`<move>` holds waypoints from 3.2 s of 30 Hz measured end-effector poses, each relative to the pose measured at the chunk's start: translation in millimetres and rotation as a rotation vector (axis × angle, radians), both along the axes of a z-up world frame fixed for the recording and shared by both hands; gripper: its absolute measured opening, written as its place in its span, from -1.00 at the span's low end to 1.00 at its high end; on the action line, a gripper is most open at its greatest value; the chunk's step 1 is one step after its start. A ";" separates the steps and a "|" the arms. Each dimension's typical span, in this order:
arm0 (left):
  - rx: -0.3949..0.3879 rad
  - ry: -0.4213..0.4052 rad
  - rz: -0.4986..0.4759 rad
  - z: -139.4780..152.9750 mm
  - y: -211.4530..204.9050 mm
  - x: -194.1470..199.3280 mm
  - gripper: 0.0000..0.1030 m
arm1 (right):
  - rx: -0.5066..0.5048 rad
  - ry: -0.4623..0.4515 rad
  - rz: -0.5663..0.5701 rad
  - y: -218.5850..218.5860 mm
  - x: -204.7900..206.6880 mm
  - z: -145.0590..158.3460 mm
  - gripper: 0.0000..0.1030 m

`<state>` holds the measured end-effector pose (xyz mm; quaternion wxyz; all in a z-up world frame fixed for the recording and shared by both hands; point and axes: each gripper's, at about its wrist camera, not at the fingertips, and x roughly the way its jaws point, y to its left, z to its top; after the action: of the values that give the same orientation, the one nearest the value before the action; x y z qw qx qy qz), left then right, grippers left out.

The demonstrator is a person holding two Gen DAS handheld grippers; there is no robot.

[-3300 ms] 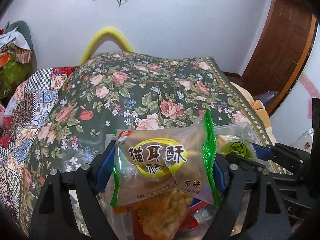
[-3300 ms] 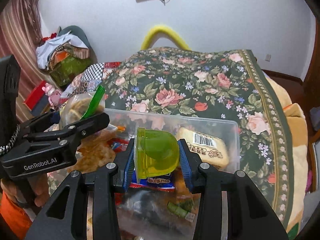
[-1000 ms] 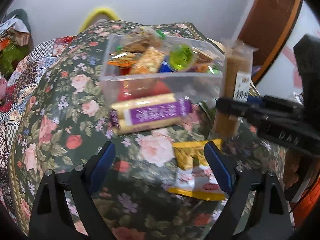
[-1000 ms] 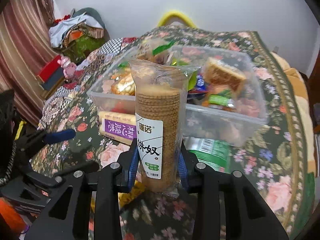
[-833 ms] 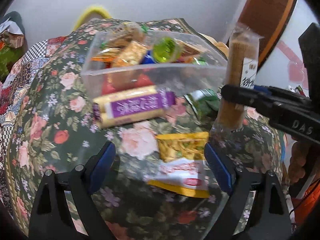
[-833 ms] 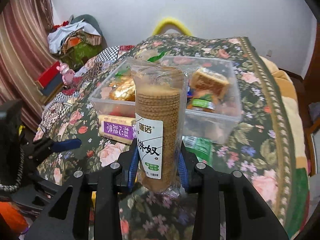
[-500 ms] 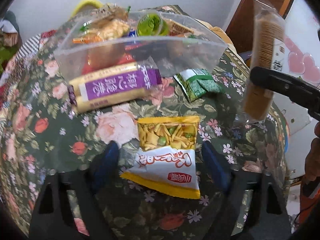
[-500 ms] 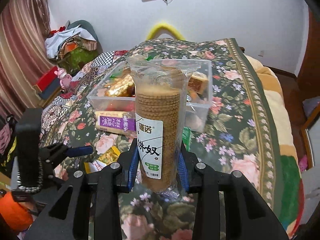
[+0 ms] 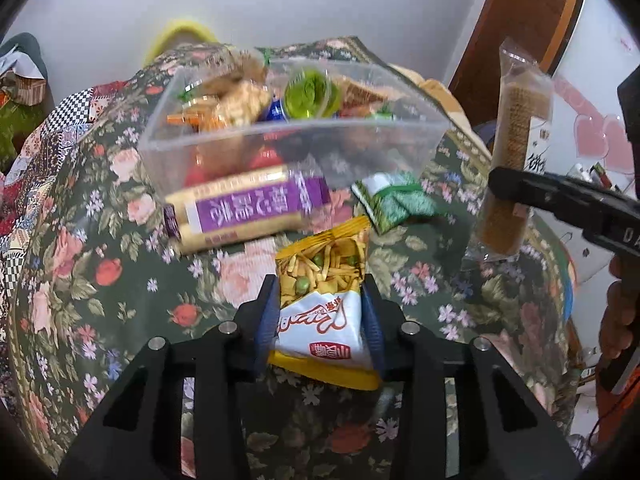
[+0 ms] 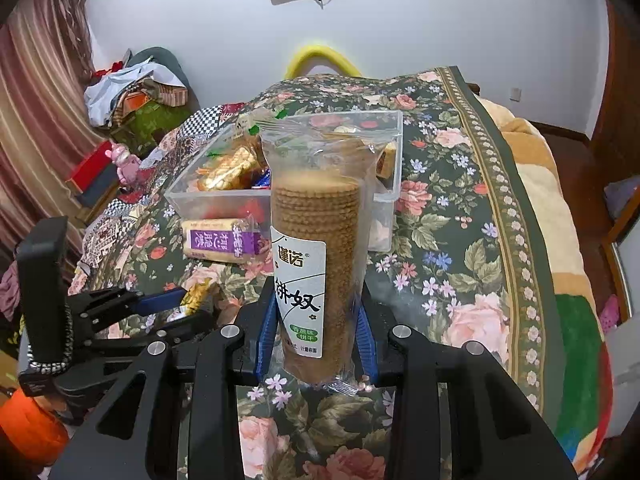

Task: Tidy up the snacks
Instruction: 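Carry the yellow snack bag and cracker tube into the clear box, open both tools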

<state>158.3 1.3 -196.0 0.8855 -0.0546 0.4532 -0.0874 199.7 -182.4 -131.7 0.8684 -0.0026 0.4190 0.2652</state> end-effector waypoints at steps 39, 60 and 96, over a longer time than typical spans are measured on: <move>0.001 -0.013 0.080 -1.5 30.3 2.3 -0.24 | 0.046 -0.041 -0.024 -0.7 16.9 21.7 -0.37; 0.054 -0.203 0.147 69.9 63.3 88.2 -0.24 | 0.008 -0.078 0.014 36.5 90.2 37.6 -0.37; 0.051 -0.170 0.171 63.0 76.5 87.5 0.69 | -0.063 -0.122 -0.003 45.6 76.4 35.5 0.63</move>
<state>245.8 77.7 -133.0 0.9259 -0.0627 0.3725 -0.0043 276.1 -136.8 -96.3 0.8922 -0.0456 0.3735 0.2498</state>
